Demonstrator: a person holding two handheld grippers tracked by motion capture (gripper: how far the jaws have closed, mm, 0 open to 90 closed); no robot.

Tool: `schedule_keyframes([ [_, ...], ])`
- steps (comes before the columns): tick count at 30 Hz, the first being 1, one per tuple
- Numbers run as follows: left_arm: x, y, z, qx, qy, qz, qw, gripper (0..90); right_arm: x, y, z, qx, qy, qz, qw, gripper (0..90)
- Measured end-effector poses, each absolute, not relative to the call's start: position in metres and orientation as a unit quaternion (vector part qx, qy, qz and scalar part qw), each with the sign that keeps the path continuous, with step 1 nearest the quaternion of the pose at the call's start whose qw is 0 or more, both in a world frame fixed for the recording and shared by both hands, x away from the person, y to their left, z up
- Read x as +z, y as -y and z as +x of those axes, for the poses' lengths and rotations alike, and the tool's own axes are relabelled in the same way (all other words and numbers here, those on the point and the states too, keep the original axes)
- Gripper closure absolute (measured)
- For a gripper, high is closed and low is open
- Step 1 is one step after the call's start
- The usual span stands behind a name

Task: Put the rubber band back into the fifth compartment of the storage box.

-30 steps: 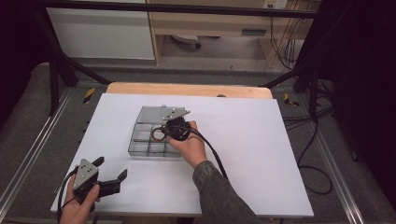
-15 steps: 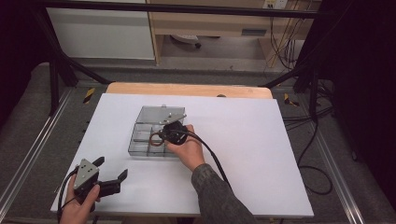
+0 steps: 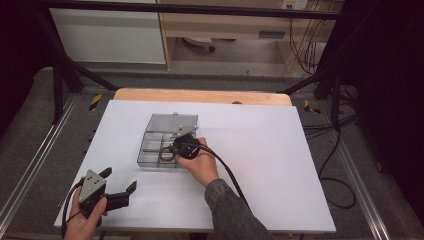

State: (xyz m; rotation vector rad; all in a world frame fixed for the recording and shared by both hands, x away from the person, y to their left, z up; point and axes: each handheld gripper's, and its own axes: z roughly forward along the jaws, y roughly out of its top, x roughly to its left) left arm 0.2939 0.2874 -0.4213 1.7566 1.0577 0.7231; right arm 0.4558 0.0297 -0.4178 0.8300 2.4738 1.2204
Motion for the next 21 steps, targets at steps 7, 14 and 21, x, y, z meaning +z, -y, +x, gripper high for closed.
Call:
schedule_keyframes([
  [7,-0.4214,-0.2866,0.2936,0.294,-0.429,0.716,0.466,4.5,-0.4193,-0.0317,0.4526,0.412,-0.857,0.284,0.125,85.1],
  [14,-0.4217,-0.2861,0.2937,0.293,-0.430,0.717,0.463,4.5,-0.4188,-0.0333,0.4505,0.409,-0.856,0.293,0.114,73.8],
  [21,-0.4217,-0.2861,0.2938,0.293,-0.430,0.717,0.463,4.5,-0.4124,-0.0315,0.4477,0.420,-0.851,0.292,0.121,71.9],
])
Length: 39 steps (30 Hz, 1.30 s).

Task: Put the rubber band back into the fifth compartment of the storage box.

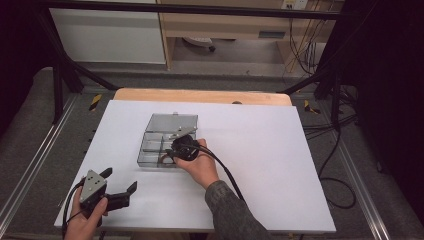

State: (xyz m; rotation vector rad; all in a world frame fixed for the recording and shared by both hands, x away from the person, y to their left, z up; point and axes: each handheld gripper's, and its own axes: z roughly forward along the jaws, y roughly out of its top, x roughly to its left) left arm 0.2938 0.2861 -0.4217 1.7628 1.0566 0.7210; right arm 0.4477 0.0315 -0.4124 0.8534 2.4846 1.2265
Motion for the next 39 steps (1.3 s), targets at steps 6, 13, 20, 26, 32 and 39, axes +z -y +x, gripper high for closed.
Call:
schedule_keyframes([
  [6,-0.422,-0.285,0.293,0.295,-0.430,0.717,0.463,4.5,-0.409,-0.030,0.445,0.429,-0.844,0.299,0.122,65.2],
  [13,-0.423,-0.285,0.294,0.295,-0.430,0.717,0.462,4.4,-0.401,-0.027,0.444,0.453,-0.826,0.314,0.114,47.5],
  [20,-0.423,-0.285,0.294,0.296,-0.431,0.716,0.462,4.5,-0.397,-0.025,0.442,0.462,-0.814,0.329,0.125,14.9],
  [26,-0.423,-0.285,0.293,0.297,-0.431,0.716,0.462,4.5,-0.389,-0.017,0.442,0.478,-0.802,0.336,0.125,5.4],
  [32,-0.423,-0.286,0.293,0.297,-0.432,0.715,0.462,4.5,-0.384,-0.011,0.441,0.486,-0.798,0.330,0.137,4.0],
  [39,-0.422,-0.286,0.293,0.295,-0.433,0.713,0.466,4.5,-0.382,-0.010,0.442,0.493,-0.792,0.328,0.150,2.4],
])
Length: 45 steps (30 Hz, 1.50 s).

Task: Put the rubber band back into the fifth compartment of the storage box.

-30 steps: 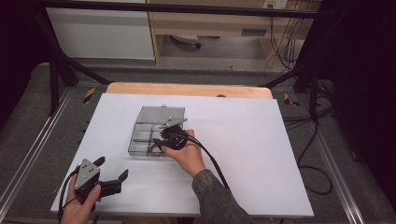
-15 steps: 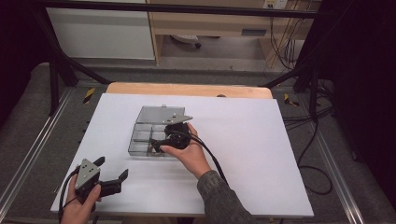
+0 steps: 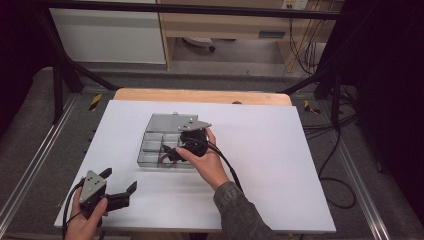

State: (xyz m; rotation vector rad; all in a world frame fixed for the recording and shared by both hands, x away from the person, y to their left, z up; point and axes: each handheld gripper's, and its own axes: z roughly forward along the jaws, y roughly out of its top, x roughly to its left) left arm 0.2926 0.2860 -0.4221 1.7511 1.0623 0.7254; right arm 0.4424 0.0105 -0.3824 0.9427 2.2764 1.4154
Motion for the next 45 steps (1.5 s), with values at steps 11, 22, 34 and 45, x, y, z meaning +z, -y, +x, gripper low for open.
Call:
schedule_keyframes([
  [11,-0.421,-0.286,0.292,0.296,-0.429,0.713,0.469,4.3,-0.373,-0.002,0.444,0.507,-0.783,0.323,0.161,3.9],
  [22,-0.422,-0.286,0.292,0.297,-0.431,0.711,0.469,4.4,-0.357,0.028,0.447,0.522,-0.767,0.328,0.178,4.5],
  [34,-0.421,-0.286,0.291,0.297,-0.434,0.708,0.471,4.4,-0.348,0.068,0.441,0.519,-0.757,0.343,0.196,4.2],
  [45,-0.421,-0.287,0.291,0.299,-0.436,0.706,0.470,4.4,-0.343,0.114,0.440,0.522,-0.741,0.368,0.208,4.5],
])
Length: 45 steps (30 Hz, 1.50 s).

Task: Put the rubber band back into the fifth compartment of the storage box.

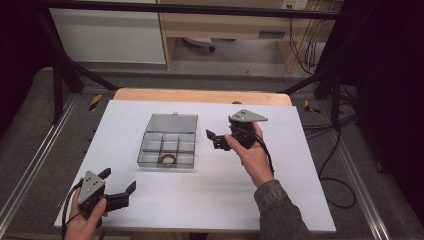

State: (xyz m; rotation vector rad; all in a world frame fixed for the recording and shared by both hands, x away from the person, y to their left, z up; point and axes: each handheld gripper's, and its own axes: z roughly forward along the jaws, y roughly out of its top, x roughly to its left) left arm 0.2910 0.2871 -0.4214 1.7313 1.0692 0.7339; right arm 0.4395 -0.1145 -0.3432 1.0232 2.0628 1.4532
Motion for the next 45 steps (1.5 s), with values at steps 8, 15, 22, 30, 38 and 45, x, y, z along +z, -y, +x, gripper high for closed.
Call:
schedule_keyframes([
  [8,-0.421,-0.288,0.291,0.300,-0.439,0.704,0.471,4.4,-0.344,0.144,0.436,0.525,-0.728,0.386,0.212,4.1],
  [15,-0.421,-0.288,0.290,0.300,-0.438,0.705,0.471,4.4,-0.344,0.166,0.430,0.519,-0.725,0.393,0.224,3.8],
  [22,-0.419,-0.290,0.289,0.302,-0.438,0.700,0.477,4.4,-0.346,0.189,0.422,0.519,-0.717,0.406,0.229,3.7],
  [30,-0.417,-0.293,0.288,0.303,-0.444,0.693,0.480,4.4,-0.358,0.220,0.403,0.520,-0.705,0.420,0.235,5.2],
  [38,-0.417,-0.293,0.287,0.305,-0.444,0.691,0.482,4.4,-0.376,0.248,0.377,0.524,-0.693,0.430,0.243,4.7],
  [45,-0.416,-0.294,0.287,0.305,-0.445,0.688,0.486,4.4,-0.395,0.262,0.360,0.506,-0.696,0.442,0.252,3.4],
])
